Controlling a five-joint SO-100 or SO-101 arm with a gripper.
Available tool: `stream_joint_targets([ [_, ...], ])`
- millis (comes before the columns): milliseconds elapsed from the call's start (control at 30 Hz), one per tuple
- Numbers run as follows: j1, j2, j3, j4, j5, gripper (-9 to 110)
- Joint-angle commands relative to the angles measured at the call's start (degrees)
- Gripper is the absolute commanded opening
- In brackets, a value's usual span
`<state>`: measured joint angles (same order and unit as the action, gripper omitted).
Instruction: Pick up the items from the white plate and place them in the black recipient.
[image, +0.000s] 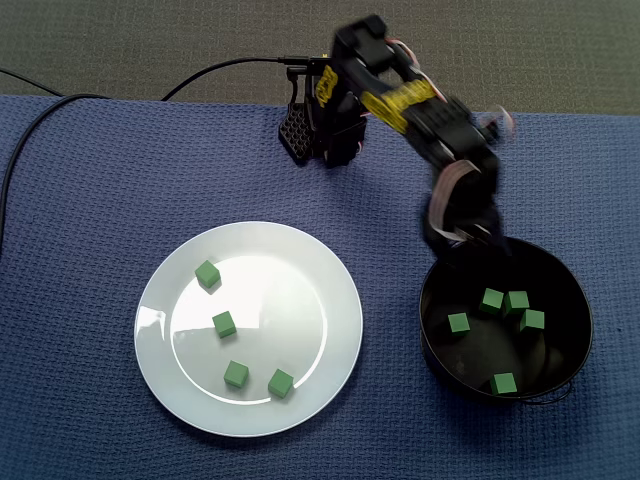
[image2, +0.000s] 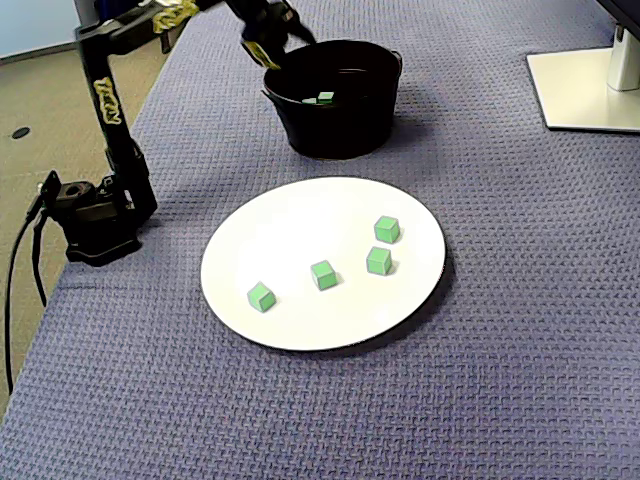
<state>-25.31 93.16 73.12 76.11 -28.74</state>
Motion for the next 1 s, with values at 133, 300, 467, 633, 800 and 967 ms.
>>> stream_joint_targets([
  [133, 37.6, 17.7, 5.8, 12.5, -17.5, 38],
  [300, 57.0, 17.3, 20.0, 4.5, -36.3, 42],
  [467, 66.4, 11.5, 27.0, -6.3, -49.7, 46],
  [633, 68.6, 5.0, 32.0, -16.8, -53.9, 47],
  [800, 68.5, 0.9, 39.7, -29.8, -55.0, 45],
  [967, 66.1, -0.4, 45.5, -36.7, -53.0, 43],
])
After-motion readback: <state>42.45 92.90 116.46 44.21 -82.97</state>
